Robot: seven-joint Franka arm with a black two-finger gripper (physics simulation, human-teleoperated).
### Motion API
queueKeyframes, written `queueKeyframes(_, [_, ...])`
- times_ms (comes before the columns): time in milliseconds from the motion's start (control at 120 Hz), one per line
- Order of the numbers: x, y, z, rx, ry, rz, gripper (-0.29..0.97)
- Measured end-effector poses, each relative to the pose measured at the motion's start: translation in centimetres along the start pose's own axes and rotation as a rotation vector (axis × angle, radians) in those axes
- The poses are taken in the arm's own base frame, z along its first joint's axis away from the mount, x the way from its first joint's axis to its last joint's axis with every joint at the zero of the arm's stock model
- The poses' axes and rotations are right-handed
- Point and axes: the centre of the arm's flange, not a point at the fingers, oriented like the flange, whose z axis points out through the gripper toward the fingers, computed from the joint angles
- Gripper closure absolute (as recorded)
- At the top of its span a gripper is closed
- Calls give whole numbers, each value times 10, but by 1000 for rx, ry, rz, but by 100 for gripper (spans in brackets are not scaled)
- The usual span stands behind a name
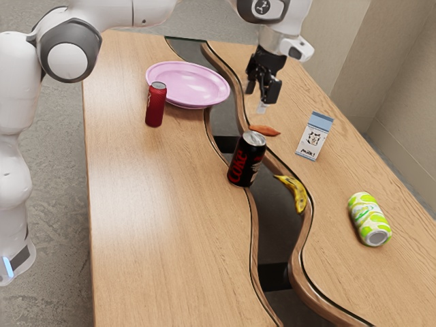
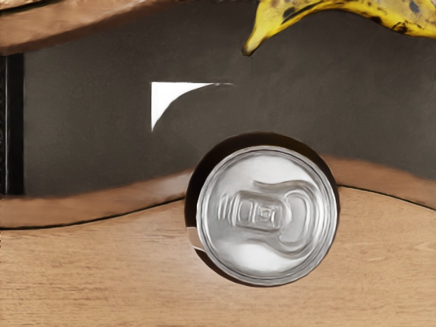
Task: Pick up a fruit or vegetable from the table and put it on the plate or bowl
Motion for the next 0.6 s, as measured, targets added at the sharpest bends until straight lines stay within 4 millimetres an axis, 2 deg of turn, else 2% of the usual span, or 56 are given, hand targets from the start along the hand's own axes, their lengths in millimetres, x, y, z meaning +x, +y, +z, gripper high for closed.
queueKeyframes(192, [5, -1, 0, -7, 27, -3, 0])
queueKeyframes(233, [5, -21, 2, -34, 27, -42, 0])
queueKeyframes(267, [1, -35, -10, -45, 55, -67, 0])
queueKeyframes(300, [-1, -38, -26, -41, 100, -63, 0])
queueKeyframes(325, [1, -44, -31, -35, 123, -60, 0])
queueKeyframes(342, [3, -54, -30, -28, 129, -70, 0])
queueKeyframes(367, [11, -80, -16, -21, 124, -91, 0])
queueKeyframes(433, [39, -156, 51, -23, 78, -147, 0])
queueKeyframes(467, [48, -182, 82, -38, 65, -157, 0])
queueKeyframes(525, [65, -202, 109, -53, 86, -132, 0])
queueKeyframes(600, [83, -206, 130, -60, 130, -59, 0])
